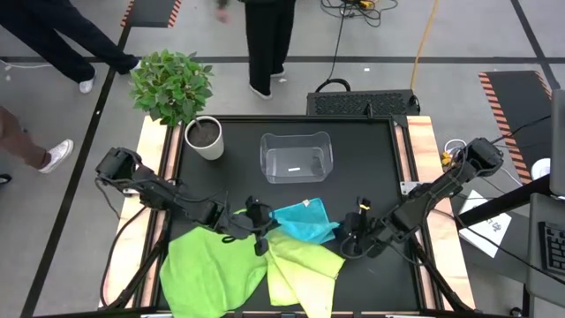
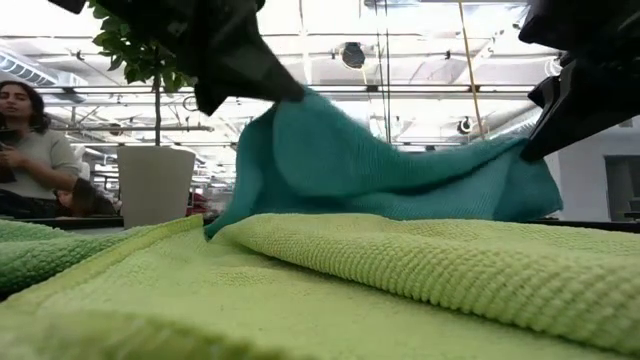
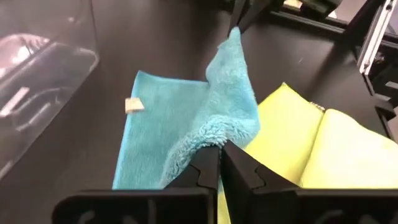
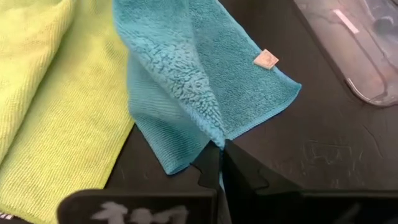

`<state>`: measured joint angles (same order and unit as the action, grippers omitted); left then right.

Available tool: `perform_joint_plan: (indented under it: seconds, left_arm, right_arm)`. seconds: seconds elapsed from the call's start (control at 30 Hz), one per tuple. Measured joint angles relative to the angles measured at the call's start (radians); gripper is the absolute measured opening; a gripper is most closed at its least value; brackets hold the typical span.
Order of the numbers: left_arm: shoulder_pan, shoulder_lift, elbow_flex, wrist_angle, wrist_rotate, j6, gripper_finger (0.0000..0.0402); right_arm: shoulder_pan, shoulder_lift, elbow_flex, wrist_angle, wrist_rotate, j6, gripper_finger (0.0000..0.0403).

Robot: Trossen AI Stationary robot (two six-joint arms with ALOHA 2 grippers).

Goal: Fold microfiber towels
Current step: Fold the blue towel

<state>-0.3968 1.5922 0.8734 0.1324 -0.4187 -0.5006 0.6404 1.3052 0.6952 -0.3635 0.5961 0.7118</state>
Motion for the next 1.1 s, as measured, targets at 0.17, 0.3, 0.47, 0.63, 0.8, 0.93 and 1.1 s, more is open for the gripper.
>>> perform_joint_plan:
  seconds: [0.17, 0.3, 0.47, 0.63, 0.8, 0.93, 1.1]
  left_arm:
    - [-0.006, -0.001, 0.001, -0.096, 0.000, -0.056, 0.0011]
    - [-0.020, -0.001, 0.001, -0.169, -0.024, -0.093, 0.0012]
    - [-0.025, -0.001, 0.001, -0.200, -0.071, -0.108, 0.0007]
    - [-0.025, -0.001, 0.001, -0.233, -0.080, -0.099, 0.0053]
    - [-0.026, -0.002, 0.001, -0.258, -0.081, -0.081, 0.0100]
    - [-0.033, -0.023, 0.001, -0.255, -0.089, -0.028, 0.0129]
    - [-0.076, -0.061, 0.002, -0.259, -0.093, 0.056, 0.0151]
  right_arm:
    - [-0.056, 0.000, 0.000, -0.026, -0.058, -0.002, 0.0001]
    - [-0.100, 0.000, 0.000, -0.023, -0.079, -0.039, 0.0001]
    - [-0.164, 0.000, 0.000, -0.015, -0.153, -0.077, 0.0001]
    - [-0.190, 0.000, 0.000, -0.012, -0.157, -0.093, 0.0001]
    - [-0.204, 0.000, 0.000, -0.012, -0.204, -0.095, 0.0000]
    - [-0.212, 0.000, 0.000, -0.012, -0.211, -0.088, 0.0000]
    - [-0.212, 0.000, 0.000, 0.003, -0.205, -0.097, 0.0000]
